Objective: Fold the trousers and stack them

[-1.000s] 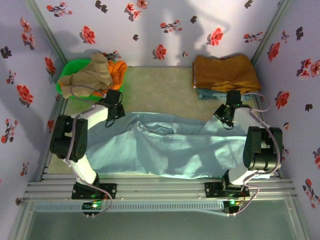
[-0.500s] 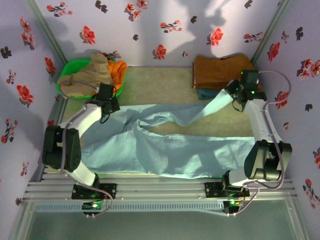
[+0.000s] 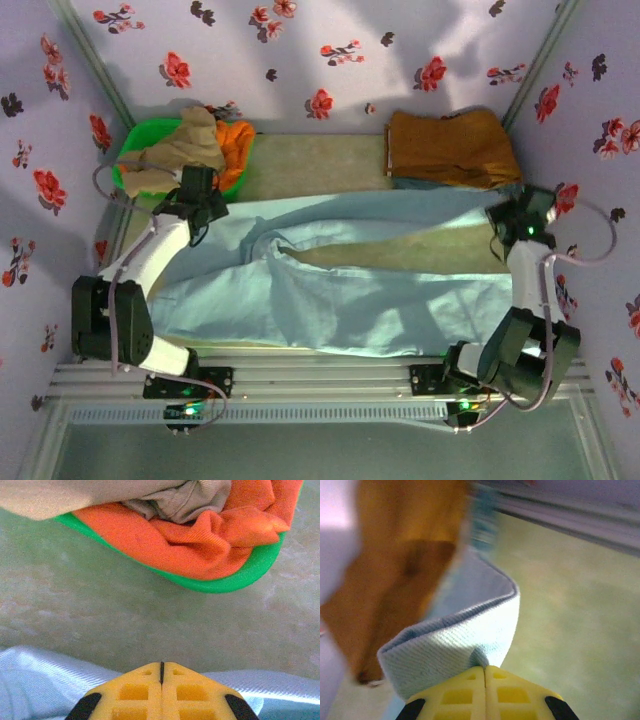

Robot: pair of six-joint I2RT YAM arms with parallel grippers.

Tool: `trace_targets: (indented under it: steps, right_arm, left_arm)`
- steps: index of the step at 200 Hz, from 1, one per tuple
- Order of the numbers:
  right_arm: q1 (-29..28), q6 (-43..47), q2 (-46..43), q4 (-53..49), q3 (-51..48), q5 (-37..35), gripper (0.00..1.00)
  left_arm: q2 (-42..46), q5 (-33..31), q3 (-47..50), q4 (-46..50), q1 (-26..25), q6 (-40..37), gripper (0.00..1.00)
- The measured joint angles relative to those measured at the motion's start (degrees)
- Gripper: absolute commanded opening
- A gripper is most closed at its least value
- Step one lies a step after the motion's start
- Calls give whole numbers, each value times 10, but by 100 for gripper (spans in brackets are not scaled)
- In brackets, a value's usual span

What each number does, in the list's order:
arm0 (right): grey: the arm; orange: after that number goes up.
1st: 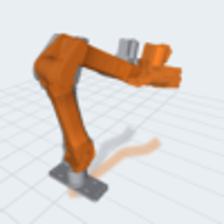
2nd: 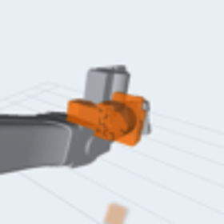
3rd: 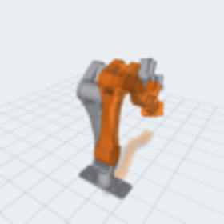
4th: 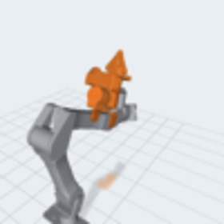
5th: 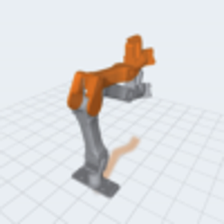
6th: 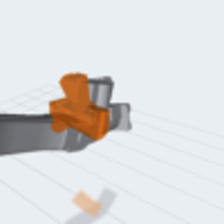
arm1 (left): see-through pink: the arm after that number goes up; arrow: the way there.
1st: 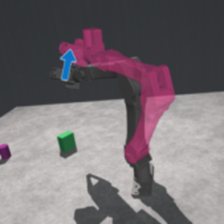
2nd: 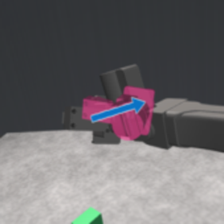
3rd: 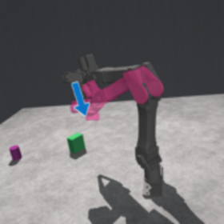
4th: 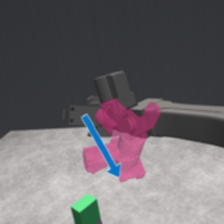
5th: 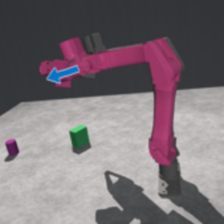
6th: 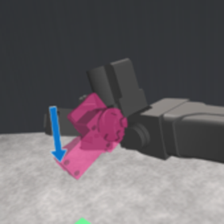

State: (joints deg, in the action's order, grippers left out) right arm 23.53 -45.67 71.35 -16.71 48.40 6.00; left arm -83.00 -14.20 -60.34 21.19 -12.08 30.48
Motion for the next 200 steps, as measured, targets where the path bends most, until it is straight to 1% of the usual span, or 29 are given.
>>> trace_targets:
  steps: [4, 10, 12, 17, 19, 24, 28, 40, 63, 70, 74, 78, 81, 85, 93, 100, 108, 111, 114, 117, 124, 125, 133, 148, 166, 174, 182, 193, 200]
  right_arm:
    - [12, -5, 0, 2, -19, 0, 7]
    - [29, -12, 0, 2, -45, 0, 19]
    - [35, -16, 0, 2, -54, 0, 25]
    - [46, -22, 0, 2, -71, -2, 47]
    - [50, -25, 0, 2, -78, -3, 53]
    - [58, -30, 0, 4, -95, -4, 62]
    - [63, -34, 0, 4, -105, -6, 66]
    - [66, -39, 0, 1, -122, -9, 69]
    - [65, -39, 0, -10, -112, -12, 70]
    - [63, -39, -1, -13, -104, -10, 70]
    - [60, -39, -3, -13, -98, -8, 70]
    - [58, -39, -5, -14, -93, -8, 70]
    - [56, -39, -7, -14, -89, -5, 69]
    - [50, -39, -10, -16, -82, -5, 69]
    - [33, -39, -18, -16, -70, -3, 68]
    - [6, -36, -26, -15, -56, -2, 65]
    - [-27, -31, -29, -15, -42, -1, 55]
    - [-40, -31, -30, -15, -37, -2, 49]
    - [-53, -28, -29, -13, -31, 1, 42]
    - [-67, -26, -27, -10, -26, 2, 31]
    - [-98, -24, -20, -2, -16, 9, 1]
    - [-100, -24, -19, -2, -16, 9, 0]
    - [-130, -24, -3, 10, -8, 20, 0]
    - [-172, -24, 45, 38, -4, 43, 0]
    - [-212, -25, 115, 56, -5, 57, 0]
    - [-226, -25, 142, 62, -6, 61, 0]
    - [-238, -25, 167, 69, -7, 66, 0]
    - [-250, -25, 193, 78, -9, 74, 0]
    - [-254, -25, 208, 87, -13, 80, 0]
  left_arm:
    - [4, -1, 5, -1, 0, 1, 0]
    - [9, -2, 10, -1, 0, 3, 0]
    - [10, -2, 12, -1, 0, 4, 0]
    - [12, -2, 15, -1, 1, 6, 0]
    - [12, -2, 16, -1, 2, 6, 0]
    - [12, -3, 16, -1, 2, 7, 0]
    - [12, -3, 16, -2, 3, 7, 0]
    - [9, -4, 16, -2, 7, 9, 0]
    - [-7, -3, 12, -7, 9, 8, 0]
    - [-19, -2, 6, -5, 9, 8, 16]
    - [-27, -1, 0, -4, 9, 5, 20]
    - [-35, 1, -5, -2, 9, 5, 23]
    - [-42, 2, -9, -1, 9, 4, 28]
    - [-49, 4, -14, -1, 9, 7, 38]
    - [-58, 9, -20, -1, 9, 5, 63]
    - [-60, 12, -21, -1, 9, 5, 76]
    - [-60, 14, -21, 4, 9, 6, 86]
    - [-59, 16, -21, 5, 9, 6, 89]
    - [-58, 16, -21, 6, 9, 6, 90]
    - [-57, 17, -21, 7, 9, 6, 91]
    - [-54, 18, -20, 10, 10, 10, 92]
    - [-54, 18, -20, 10, 10, 10, 92]
    - [-44, 18, -13, 12, 10, 15, 92]
    - [-10, 18, 20, 15, 11, 35, 87]
    - [38, 18, 86, 15, 19, 64, 76]
    - [56, 17, 121, 14, 27, 84, 74]
    - [65, 18, 153, 13, 41, 101, 75]
    - [66, 20, 187, 13, 63, 119, 80]
    - [63, 24, 206, 11, 82, 130, 81]
